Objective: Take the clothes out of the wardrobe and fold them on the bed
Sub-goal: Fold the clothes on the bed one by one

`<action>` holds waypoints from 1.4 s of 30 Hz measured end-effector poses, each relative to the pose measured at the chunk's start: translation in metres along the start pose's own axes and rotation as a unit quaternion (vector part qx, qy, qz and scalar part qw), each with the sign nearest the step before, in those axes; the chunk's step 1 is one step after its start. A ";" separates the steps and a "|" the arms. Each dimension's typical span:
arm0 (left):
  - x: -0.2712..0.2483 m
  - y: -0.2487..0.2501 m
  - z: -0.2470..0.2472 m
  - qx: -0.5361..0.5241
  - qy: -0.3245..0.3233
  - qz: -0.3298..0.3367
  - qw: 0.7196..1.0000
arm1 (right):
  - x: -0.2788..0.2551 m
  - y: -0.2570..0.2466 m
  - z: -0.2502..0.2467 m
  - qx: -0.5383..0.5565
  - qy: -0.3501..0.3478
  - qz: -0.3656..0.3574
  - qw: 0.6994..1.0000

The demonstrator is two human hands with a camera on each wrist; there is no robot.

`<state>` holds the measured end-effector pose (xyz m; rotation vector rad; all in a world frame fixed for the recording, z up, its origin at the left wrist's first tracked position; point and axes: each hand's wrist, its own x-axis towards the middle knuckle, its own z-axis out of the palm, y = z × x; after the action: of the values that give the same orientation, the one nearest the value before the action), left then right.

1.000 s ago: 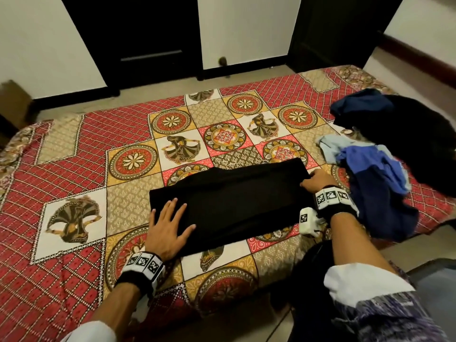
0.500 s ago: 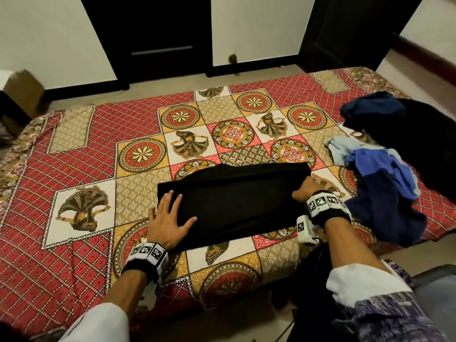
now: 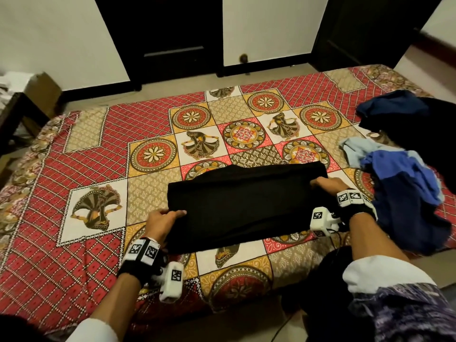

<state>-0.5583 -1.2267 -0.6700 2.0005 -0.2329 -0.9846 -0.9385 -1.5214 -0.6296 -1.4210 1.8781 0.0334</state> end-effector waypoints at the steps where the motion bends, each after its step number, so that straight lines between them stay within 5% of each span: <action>1: 0.000 0.001 0.000 0.002 -0.006 -0.002 1.000 | -0.010 -0.003 0.000 -0.009 -0.002 -0.001 1.000; 8: -0.001 -0.001 0.008 -0.078 -0.015 0.012 0.997 | -0.027 -0.012 0.001 -0.016 -0.014 -0.004 1.000; 18: -0.001 -0.002 -0.001 -0.134 -0.066 -0.022 0.988 | 0.033 0.013 -0.005 -0.033 -0.073 -0.007 0.997; 25: 0.001 0.004 -0.008 -0.163 -0.075 0.017 0.984 | -0.007 -0.004 -0.023 0.059 -0.125 0.002 0.990; 35: -0.033 0.080 -0.110 -0.211 -0.057 0.090 0.972 | -0.156 -0.066 -0.020 0.380 -0.219 -0.058 0.897; 42: -0.089 0.139 -0.180 -0.185 -0.048 0.160 0.968 | -0.244 -0.083 -0.049 0.464 -0.239 -0.125 0.844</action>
<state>-0.4621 -1.1543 -0.4580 1.5205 -0.3813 -0.8468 -0.8752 -1.3766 -0.4196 -0.8314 1.0158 -0.5350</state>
